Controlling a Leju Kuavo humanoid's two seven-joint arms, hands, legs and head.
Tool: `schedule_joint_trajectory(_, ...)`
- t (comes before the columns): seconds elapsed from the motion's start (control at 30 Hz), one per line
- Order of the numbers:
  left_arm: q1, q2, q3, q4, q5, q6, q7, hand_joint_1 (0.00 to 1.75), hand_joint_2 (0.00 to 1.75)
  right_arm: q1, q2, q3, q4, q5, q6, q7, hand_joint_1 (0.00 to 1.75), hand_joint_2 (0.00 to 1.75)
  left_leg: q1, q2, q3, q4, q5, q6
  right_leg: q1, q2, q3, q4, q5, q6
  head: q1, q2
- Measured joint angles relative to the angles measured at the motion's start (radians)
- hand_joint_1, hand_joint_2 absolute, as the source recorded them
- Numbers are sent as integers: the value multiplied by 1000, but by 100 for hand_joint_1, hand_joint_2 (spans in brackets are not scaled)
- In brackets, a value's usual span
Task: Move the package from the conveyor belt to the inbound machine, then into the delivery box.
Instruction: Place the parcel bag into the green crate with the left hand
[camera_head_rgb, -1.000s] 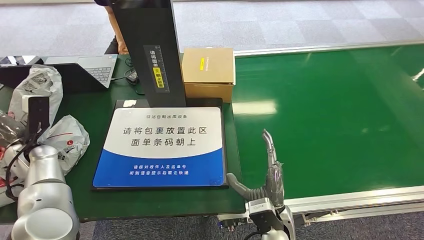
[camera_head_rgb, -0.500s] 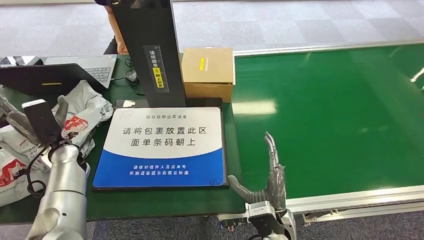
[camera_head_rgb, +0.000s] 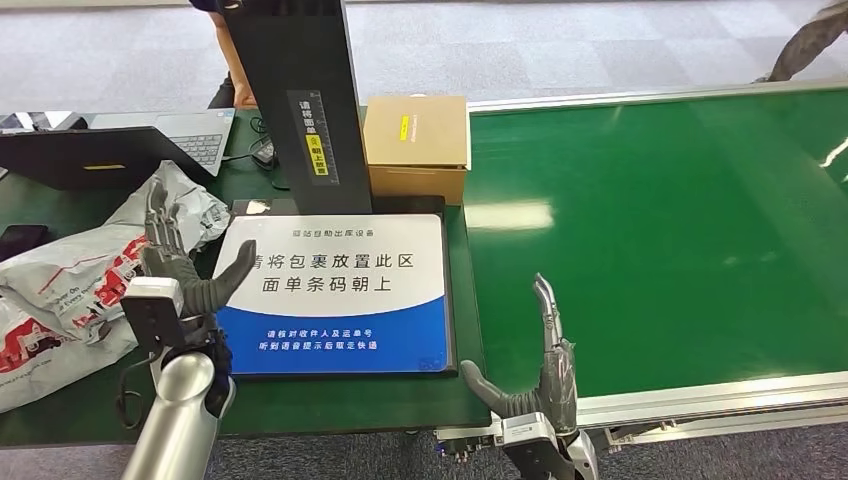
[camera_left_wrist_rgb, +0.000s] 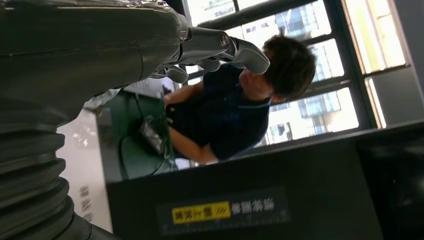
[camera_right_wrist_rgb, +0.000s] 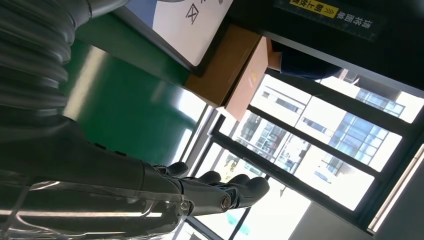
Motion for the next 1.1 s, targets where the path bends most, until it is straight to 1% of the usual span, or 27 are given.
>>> schedule_joint_trajectory(0.13,87,-2,-20,-6,25,-40,-18,0,175,5,0,0,0,-8,19,4,0,175,0,0,0,0,0,0,0,0,0,0,0,0,0,0)
schedule_joint_trajectory(0.27,170,-16,-21,-11,28,-61,-28,0,175,8,0,0,4,-20,47,4,0,175,0,0,0,0,0,0,0,0,0,0,0,0,0,0)
schedule_joint_trajectory(0.43,229,-42,-20,-23,27,-88,-11,0,175,-1,0,0,20,-44,91,0,0,175,0,0,-1,0,0,0,0,0,0,0,0,0,0,0)
schedule_joint_trajectory(0.73,244,-90,-19,-41,-49,-63,24,0,175,-64,1,0,64,-50,131,1,0,175,0,0,0,0,0,0,0,0,0,0,0,0,0,0)
schedule_joint_trajectory(0.9,243,-96,-17,-44,-50,-63,27,0,175,-88,5,-2,86,-54,137,3,0,175,0,0,0,0,0,0,0,0,0,0,0,0,0,0)
schedule_joint_trajectory(1.1,240,-97,-13,-35,-60,-63,5,0,175,-100,11,-17,114,-72,137,-26,0,175,0,0,0,0,0,0,0,0,0,0,0,0,0,0)
